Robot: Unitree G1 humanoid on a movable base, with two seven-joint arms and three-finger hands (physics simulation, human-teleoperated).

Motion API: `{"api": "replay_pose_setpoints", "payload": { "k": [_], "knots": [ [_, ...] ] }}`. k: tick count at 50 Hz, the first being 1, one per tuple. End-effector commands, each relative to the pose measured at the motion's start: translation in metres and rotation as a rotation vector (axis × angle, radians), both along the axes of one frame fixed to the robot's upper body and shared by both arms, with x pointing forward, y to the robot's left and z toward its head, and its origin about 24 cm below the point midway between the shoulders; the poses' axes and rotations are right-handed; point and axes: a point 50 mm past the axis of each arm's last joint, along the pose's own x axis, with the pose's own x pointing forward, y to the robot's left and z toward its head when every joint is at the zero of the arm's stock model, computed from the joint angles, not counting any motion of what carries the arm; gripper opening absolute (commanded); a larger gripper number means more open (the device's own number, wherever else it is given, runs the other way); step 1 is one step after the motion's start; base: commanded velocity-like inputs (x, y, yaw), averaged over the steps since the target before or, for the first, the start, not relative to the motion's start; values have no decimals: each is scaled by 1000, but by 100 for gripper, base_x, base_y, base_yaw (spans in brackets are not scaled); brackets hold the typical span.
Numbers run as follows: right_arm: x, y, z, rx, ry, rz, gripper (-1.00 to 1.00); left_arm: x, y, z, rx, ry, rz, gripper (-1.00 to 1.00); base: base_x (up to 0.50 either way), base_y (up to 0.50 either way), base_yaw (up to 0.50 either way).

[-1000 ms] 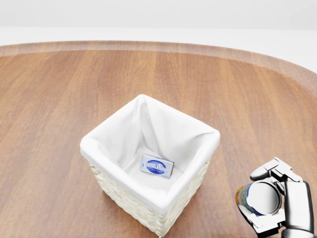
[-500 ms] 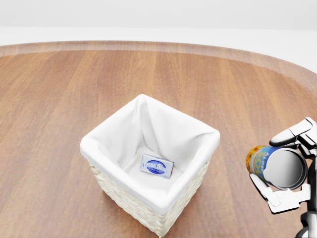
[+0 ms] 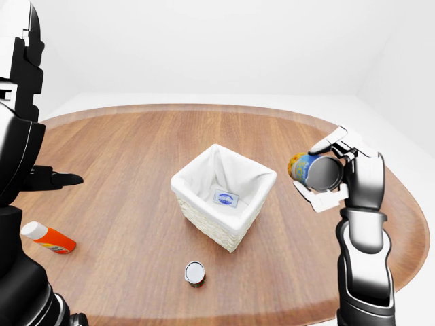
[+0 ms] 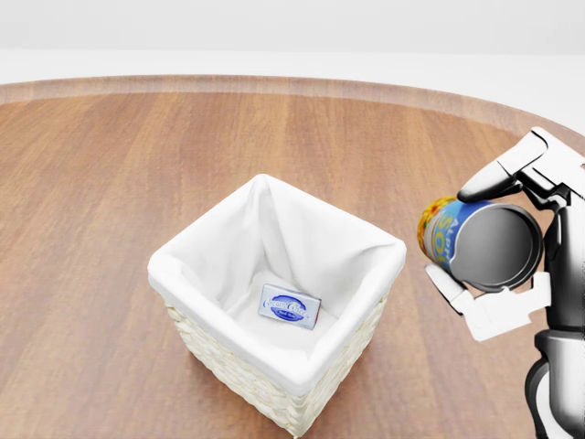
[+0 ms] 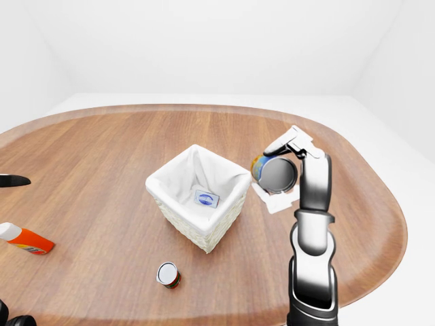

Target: Pick up the alphabet soup and the cream cheese box, and put them in the basket.

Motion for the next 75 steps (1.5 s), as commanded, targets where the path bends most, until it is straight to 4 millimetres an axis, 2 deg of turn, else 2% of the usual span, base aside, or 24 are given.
{"api": "replay_pose_setpoints", "payload": {
  "k": [1,7,13,26,44,49,53,58,62,65,70,75],
  "knots": [
    [2,19,30,-79,-119,68,-100,0,0,0,3,2,2,100,0,0,0],
    [8,35,45,-130,-168,124,-100,0,0,1,2,3,2,100,0,0,0],
    [15,41,57,-154,-198,160,-100,1,0,0,1,4,2,100,0,0,0],
    [37,58,61,-178,-168,227,-100,2,1,-1,-2,7,4,100,0,0,0],
    [90,89,33,-167,44,278,-100,0,0,0,1,6,5,100,0,0,0],
    [106,96,17,-184,136,271,-100,1,1,-1,-8,2,-2,100,0,0,0],
    [112,101,9,-203,179,275,-100,1,1,-1,-9,0,-4,100,0,0,0],
    [123,111,-11,-244,272,261,-100,2,1,-2,-15,-2,-9,100,0,0,0],
    [128,117,-17,-276,309,262,-100,1,1,-1,-12,-2,-8,100,0,0,0],
    [138,122,-30,-329,379,237,-100,1,1,0,-6,0,-3,100,0,0,0],
    [147,124,-30,-335,414,235,-100,2,1,-1,-12,-2,-7,100,0,0,0],
    [155,131,-39,-379,487,250,-100,1,1,0,-6,0,-6,100,0,0,0]
  ]
}}
